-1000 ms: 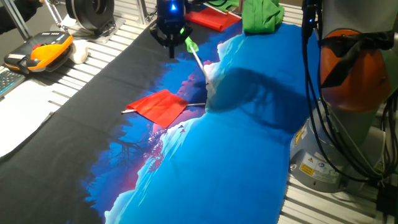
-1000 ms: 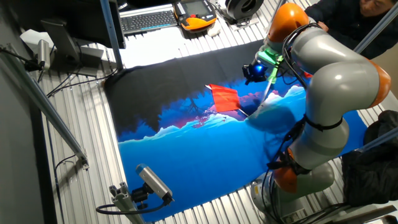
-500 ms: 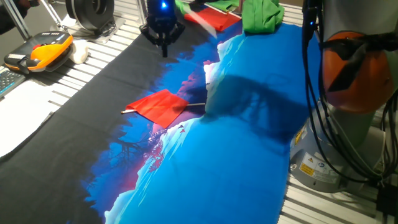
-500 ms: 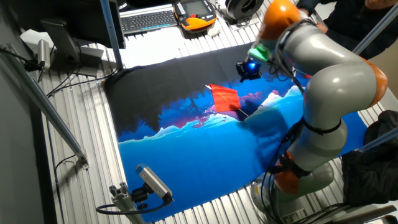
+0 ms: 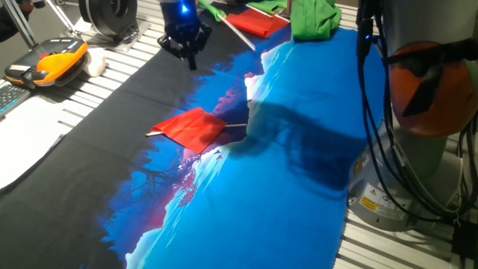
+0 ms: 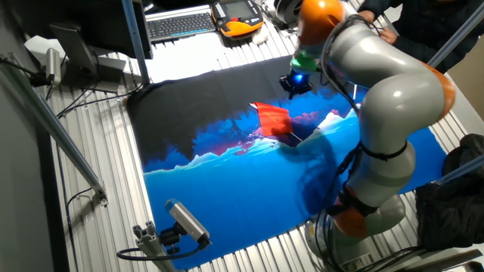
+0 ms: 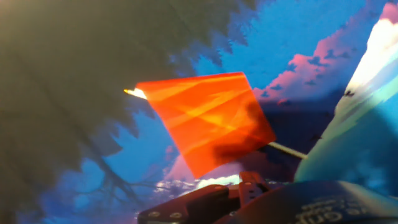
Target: Wave the flag
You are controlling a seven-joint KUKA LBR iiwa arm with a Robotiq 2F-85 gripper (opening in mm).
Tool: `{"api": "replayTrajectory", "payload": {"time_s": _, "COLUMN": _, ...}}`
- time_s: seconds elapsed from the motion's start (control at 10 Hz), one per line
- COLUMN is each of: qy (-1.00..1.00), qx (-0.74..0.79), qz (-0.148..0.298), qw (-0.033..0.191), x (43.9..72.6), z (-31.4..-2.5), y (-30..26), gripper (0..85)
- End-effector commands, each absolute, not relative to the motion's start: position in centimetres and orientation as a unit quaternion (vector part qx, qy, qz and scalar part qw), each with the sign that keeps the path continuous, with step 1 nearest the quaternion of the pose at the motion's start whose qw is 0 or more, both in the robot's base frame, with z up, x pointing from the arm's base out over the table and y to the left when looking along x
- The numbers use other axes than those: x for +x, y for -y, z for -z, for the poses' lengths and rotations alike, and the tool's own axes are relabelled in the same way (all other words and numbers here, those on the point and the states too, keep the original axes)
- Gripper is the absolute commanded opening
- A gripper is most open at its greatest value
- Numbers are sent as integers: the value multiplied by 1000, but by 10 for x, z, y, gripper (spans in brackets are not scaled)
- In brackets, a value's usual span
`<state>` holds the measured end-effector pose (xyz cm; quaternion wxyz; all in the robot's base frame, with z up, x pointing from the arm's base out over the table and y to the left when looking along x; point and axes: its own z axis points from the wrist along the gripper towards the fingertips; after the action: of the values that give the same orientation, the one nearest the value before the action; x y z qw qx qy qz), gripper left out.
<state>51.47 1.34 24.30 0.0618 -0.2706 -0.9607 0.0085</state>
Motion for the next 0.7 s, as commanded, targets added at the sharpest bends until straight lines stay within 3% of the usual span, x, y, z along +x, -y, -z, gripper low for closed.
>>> {"api": "replayTrajectory", "payload": {"time_s": 0.0, "qy": 988, "qx": 135, "qz": -47, "qw": 53, "x": 515, "z": -243, "y": -14, "gripper": 0}}
{"api": "replayTrajectory", "payload": {"time_s": 0.3, "qy": 973, "qx": 223, "qz": -37, "qw": 39, "x": 516, "z": -241, "y": -14, "gripper": 0}}
{"api": "replayTrajectory", "payload": {"time_s": 0.6, "qy": 971, "qx": 224, "qz": -54, "qw": 56, "x": 515, "z": -235, "y": -11, "gripper": 0}}
